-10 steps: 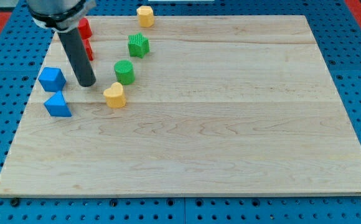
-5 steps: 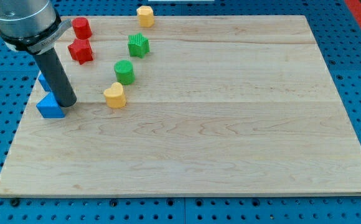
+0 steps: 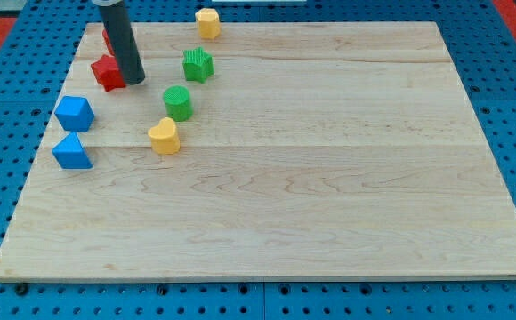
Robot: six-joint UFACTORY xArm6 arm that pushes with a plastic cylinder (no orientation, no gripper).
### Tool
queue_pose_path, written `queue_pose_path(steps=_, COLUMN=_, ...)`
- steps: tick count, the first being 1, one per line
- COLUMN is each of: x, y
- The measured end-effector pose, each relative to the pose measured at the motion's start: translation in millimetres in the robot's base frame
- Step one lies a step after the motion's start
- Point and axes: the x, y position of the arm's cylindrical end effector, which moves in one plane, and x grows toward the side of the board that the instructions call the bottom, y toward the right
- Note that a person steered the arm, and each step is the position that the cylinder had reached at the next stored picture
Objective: Slide the blue blocks and red star slightly to the left side
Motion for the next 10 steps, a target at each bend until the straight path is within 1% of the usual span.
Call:
queue_pose_path(steps=3, x=-2.2, y=-1.2)
queue_pose_path(steps=4, x=-2.2, y=11.3)
queue_pose_path(steps=5, x=3.1, y=3.5)
queue_pose_path(steps=7, x=-18.3, y=-4.8)
queue_pose_path(steps=10, x=-18.3, y=-12.7)
